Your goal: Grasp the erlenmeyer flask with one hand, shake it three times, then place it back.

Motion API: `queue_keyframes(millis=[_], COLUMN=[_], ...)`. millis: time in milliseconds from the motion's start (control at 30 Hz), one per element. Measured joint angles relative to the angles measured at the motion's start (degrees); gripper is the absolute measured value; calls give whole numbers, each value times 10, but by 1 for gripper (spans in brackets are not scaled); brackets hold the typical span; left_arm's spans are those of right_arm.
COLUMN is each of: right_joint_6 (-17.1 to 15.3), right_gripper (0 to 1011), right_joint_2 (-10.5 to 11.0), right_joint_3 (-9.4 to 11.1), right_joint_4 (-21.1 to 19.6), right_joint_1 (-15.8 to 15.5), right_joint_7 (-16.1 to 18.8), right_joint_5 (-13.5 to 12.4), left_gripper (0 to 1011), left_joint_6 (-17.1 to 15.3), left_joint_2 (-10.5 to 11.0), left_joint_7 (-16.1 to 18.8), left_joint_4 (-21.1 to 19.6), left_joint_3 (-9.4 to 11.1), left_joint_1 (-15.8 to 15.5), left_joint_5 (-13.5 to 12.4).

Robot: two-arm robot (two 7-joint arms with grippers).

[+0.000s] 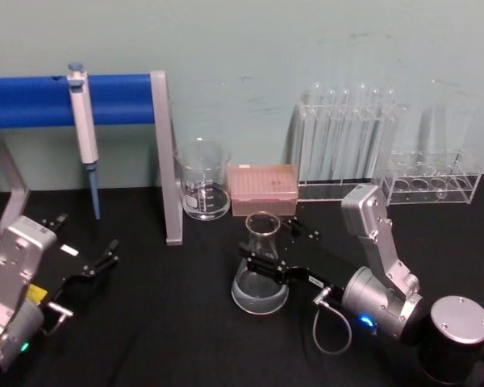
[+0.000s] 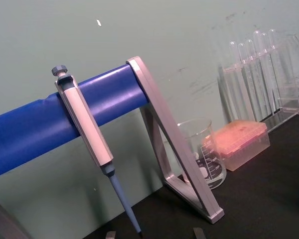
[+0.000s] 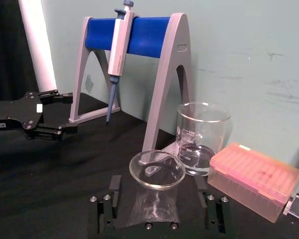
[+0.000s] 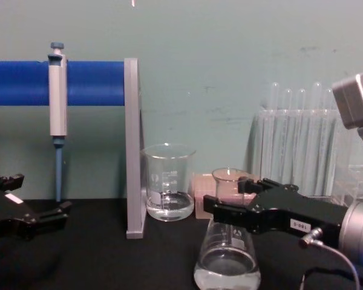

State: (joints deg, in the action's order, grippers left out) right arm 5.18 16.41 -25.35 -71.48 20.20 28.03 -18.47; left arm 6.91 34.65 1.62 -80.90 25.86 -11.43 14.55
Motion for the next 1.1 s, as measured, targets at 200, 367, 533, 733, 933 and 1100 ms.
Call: queue_keyframes(millis=[200,367,533,733,933,1100], right_joint_6=[1,1,1,1,-5,-14], right_gripper=[1003,1003,1002,1003,1003,1003], right_joint_2=[0,0,0,3,17,33], right_joint_3=[0,0,0,0,3,9], right_joint_4=[0,-1,-1,-4,-22,-43], right_joint_1=[0,0,0,0,-9,-24], right_joint_7=[0,0,0,2,7,7], right_joint_5=[0,0,-1,-1,-2,-7], left_gripper=[1001,1001,1001,1001,1001,1001], left_joint_6=[0,0,0,0,0,0], left_joint_2=[0,0,0,0,0,0], left_joint_7=[0,0,0,0,0,0], left_joint_4=[0,0,0,0,0,0], left_joint_3=[0,0,0,0,0,0], left_joint_1=[0,0,0,0,0,0], left_joint_5=[0,0,0,0,0,0])
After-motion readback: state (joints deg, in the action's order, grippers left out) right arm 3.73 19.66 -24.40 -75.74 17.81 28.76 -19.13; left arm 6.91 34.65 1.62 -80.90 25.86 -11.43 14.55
